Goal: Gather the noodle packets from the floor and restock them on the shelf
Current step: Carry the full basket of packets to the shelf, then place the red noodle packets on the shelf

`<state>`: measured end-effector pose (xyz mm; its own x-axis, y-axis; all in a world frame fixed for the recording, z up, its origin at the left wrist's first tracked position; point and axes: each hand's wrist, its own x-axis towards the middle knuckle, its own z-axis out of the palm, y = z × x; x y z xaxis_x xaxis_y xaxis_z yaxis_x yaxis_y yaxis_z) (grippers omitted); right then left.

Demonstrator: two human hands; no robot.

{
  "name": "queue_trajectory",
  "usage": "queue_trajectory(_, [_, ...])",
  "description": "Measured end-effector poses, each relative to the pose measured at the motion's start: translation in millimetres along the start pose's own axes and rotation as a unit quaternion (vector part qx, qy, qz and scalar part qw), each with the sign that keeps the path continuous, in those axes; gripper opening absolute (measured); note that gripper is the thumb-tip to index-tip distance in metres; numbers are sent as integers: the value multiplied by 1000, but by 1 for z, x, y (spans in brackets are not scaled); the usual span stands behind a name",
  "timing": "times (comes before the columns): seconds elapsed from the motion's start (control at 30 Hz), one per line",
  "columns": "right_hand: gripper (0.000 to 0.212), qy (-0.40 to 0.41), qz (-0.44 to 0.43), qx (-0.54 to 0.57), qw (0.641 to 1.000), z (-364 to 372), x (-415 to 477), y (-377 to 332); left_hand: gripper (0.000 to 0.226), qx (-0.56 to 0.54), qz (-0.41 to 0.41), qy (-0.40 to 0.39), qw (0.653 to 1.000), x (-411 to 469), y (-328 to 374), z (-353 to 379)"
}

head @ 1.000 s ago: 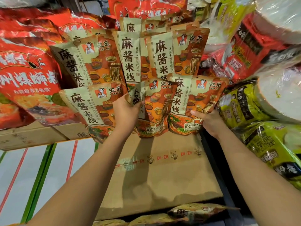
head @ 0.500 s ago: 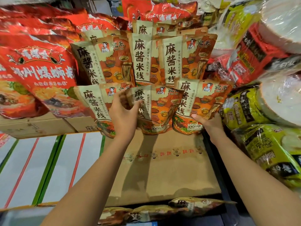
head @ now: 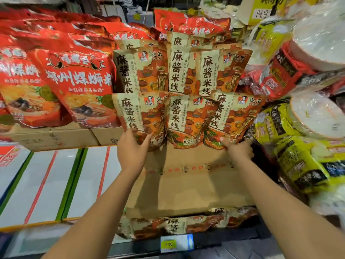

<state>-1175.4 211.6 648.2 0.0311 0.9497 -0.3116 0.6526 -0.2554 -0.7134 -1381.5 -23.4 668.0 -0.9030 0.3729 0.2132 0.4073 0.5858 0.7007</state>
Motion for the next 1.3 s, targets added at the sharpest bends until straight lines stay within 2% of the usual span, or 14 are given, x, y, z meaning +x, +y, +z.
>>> queue_trajectory(0.13, [97, -14, -71, -188, 980, 25, -62, -11, 59, 138, -36, -62, 988, -1, -42, -32])
queue_trajectory(0.2, [91, -44, -129, -284, 949, 45, -95, -19, 67, 174, -56, -83, 980, -2, -65, -53])
queue_trajectory(0.27, [96, -80, -198, -349, 912, 65, -131, -29, 76, 196, -78, -99, 972, -7, -86, -75])
queue_trajectory(0.4, [86, -164, -277, -354, 878, 113, -198, -45, 88, 247, -120, -108, 955, -26, -118, -118])
queue_trajectory(0.47, [90, -214, -310, -360, 853, 135, -230, -51, 92, 247, -133, -103, 954, -41, -134, -139])
queue_trajectory(0.57, [98, -274, -397, -380, 789, 160, -281, -60, 95, 250, -171, -83, 949, -70, -160, -171])
queue_trajectory(0.7, [92, -323, -495, -407, 697, 188, -354, -58, 94, 234, -248, -26, 940, -124, -186, -213])
queue_trajectory(0.8, [88, -358, -553, -396, 640, 207, -414, -37, 107, 231, -288, 35, 929, -178, -205, -245])
queue_trajectory(0.93, [91, -417, -607, -376, 562, 224, -494, 4, 99, 242, -390, 61, 886, -253, -252, -286])
queue_trajectory(1.0, [91, -422, -644, -379, 514, 231, -533, 26, 98, 246, -433, 69, 864, -290, -276, -305])
queue_trajectory(1.07, [93, -426, -659, -395, 477, 240, -571, 52, 97, 234, -475, 75, 845, -325, -298, -322])
queue_trajectory(1.17, [92, -451, -642, -430, 446, 259, -617, 92, 88, 222, -514, 81, 824, -369, -328, -344])
queue_trajectory(1.3, [96, -480, -579, -488, 443, 292, -669, 137, 85, 200, -547, 87, 808, -413, -371, -371])
